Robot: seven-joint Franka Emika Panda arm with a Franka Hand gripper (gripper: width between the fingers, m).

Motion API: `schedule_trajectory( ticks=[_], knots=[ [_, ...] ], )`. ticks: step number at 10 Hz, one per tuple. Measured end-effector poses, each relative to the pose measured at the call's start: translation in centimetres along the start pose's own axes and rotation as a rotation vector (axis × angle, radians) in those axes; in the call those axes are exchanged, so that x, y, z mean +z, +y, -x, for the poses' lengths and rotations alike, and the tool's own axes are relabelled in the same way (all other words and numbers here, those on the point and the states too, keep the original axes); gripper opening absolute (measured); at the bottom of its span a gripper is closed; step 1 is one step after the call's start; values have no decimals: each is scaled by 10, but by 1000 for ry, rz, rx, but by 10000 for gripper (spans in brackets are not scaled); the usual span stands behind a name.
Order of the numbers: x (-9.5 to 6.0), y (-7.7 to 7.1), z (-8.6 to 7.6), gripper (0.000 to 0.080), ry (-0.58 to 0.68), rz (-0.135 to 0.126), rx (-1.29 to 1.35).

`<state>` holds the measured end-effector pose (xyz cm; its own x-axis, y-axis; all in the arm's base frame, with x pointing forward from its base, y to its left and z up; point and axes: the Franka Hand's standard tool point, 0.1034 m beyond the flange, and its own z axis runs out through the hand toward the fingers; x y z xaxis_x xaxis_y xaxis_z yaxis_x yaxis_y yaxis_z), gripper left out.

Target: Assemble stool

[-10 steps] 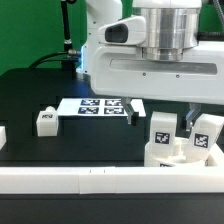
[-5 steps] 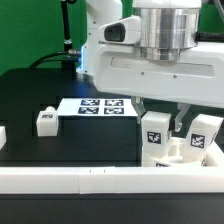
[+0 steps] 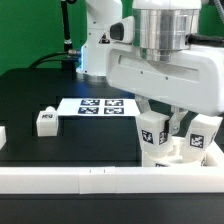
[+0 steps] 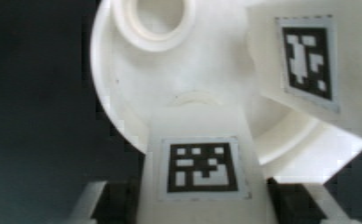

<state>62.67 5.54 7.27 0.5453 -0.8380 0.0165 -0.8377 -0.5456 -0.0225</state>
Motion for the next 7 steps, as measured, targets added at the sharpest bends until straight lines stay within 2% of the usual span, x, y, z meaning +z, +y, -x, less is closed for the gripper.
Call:
schedule_trajectory(
  ticks=[3,5,7],
  knots=[
    [0,-7,0,337,-7,-8,313],
    [1,-12,-2,337,-19,-59,498],
    [1,-12,-1,337,-26,-64,579]
  ],
)
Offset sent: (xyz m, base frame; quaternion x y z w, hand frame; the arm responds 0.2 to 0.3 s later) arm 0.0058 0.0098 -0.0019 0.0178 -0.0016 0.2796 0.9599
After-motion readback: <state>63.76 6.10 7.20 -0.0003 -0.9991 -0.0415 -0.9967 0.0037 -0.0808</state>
